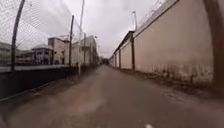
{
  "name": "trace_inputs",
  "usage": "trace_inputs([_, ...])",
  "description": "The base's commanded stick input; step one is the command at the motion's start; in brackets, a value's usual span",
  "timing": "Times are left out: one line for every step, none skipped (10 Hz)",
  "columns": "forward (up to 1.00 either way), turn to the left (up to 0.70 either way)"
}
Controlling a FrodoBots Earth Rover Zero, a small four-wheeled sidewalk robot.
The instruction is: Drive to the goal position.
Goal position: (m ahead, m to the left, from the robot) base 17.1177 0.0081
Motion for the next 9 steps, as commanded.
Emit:
trace_inputs([0.85, 0.0])
trace_inputs([0.85, 0.0])
trace_inputs([0.85, 0.0])
trace_inputs([0.85, 0.0])
trace_inputs([0.85, 0.0])
trace_inputs([0.85, 0.0])
trace_inputs([0.85, 0.0])
trace_inputs([0.85, 0.0])
trace_inputs([0.85, 0.0])
